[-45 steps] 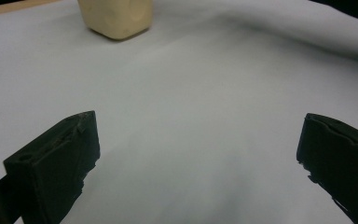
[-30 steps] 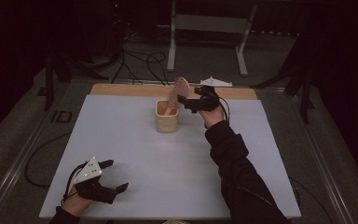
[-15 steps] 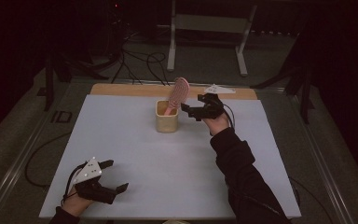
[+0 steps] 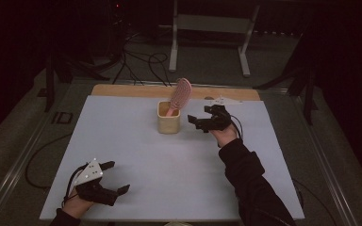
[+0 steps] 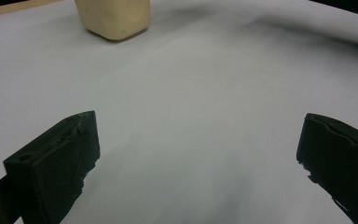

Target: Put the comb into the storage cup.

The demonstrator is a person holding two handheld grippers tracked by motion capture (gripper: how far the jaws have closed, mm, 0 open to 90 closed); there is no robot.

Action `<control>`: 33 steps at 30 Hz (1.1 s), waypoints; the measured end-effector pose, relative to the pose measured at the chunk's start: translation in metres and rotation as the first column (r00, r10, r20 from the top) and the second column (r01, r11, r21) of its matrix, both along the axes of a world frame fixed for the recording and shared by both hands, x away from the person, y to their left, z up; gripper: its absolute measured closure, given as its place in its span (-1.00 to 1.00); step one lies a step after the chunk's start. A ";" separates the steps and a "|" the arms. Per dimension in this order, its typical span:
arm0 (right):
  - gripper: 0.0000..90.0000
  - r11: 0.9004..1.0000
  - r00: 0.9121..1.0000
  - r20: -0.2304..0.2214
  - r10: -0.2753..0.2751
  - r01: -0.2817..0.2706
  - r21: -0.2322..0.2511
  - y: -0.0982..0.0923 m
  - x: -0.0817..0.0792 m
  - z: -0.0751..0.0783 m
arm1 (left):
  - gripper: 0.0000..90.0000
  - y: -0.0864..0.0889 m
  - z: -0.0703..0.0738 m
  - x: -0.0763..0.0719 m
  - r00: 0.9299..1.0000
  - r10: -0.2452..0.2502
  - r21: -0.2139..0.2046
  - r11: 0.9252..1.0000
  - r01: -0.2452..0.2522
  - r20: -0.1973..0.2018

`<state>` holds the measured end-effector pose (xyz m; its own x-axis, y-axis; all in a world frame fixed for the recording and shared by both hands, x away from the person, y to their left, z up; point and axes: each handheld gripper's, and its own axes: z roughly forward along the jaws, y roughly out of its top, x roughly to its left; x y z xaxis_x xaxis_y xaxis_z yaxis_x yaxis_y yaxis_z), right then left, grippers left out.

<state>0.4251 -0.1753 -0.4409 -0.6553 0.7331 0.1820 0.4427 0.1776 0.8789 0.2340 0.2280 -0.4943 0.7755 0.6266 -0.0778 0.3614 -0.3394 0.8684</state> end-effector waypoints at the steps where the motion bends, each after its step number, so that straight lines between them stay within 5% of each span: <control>1: -0.78 1.000 1.000 0.004 -0.002 0.002 0.000 -0.001 -0.002 -0.001 | -1.00 0.000 0.000 0.000 1.000 -0.001 0.000 1.000 0.001 0.000; 17: -0.77 1.000 0.999 -0.031 -0.004 0.003 -0.011 -0.028 -0.028 -0.023 | -1.00 -0.001 0.000 0.001 1.000 -0.005 -0.003 1.000 0.005 -0.005; 33: -0.77 0.999 0.998 -0.049 0.026 -0.027 -0.023 -0.042 -0.071 -0.041 | -1.00 0.000 0.001 0.000 1.000 -0.007 -0.003 1.000 0.007 -0.002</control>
